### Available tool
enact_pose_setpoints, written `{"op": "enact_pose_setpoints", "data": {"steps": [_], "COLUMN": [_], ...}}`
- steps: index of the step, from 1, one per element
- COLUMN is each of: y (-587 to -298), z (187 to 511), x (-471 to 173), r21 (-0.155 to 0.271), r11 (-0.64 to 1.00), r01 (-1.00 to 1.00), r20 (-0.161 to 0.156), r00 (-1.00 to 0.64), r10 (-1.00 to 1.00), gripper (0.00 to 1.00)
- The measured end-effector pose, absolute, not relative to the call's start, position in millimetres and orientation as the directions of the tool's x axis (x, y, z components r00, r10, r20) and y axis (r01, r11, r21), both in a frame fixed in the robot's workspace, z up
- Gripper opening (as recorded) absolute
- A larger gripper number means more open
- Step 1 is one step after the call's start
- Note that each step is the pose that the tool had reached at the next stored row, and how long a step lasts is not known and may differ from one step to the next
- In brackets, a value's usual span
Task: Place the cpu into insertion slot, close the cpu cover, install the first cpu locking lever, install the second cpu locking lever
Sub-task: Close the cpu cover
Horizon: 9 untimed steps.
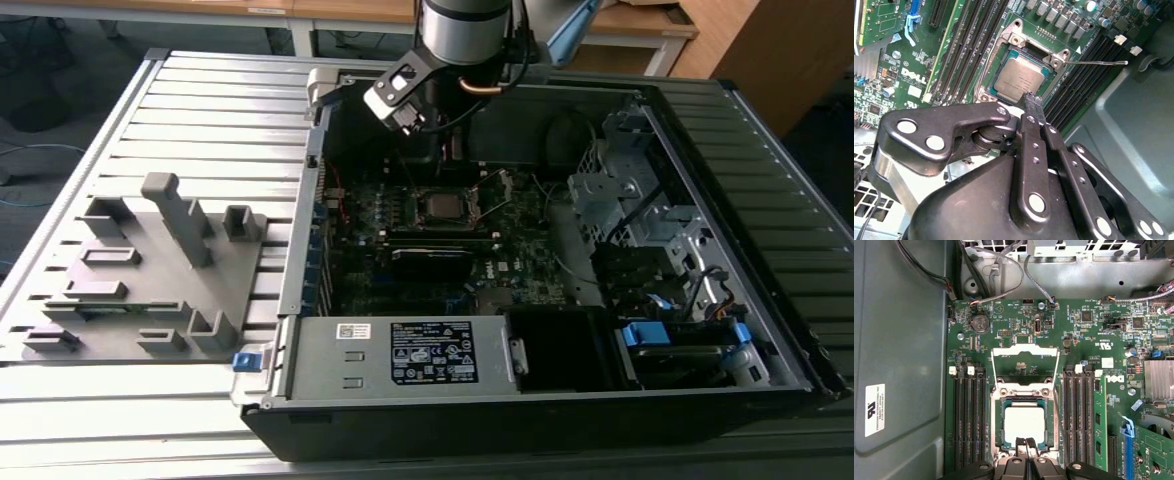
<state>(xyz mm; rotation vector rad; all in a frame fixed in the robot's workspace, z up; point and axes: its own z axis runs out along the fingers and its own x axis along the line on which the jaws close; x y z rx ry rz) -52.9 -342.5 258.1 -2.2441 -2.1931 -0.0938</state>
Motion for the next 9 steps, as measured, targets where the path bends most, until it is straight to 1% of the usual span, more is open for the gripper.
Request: {"op": "enact_pose_setpoints", "data": {"steps": [9], "y": [-342.5], "z": [258.6], "x": [-49.0], "r21": [0.04], "r11": [-0.024], "r01": [0.999], "r20": [0.044], "r00": [0.022], "r10": [0.999], "gripper": [0.11]}}
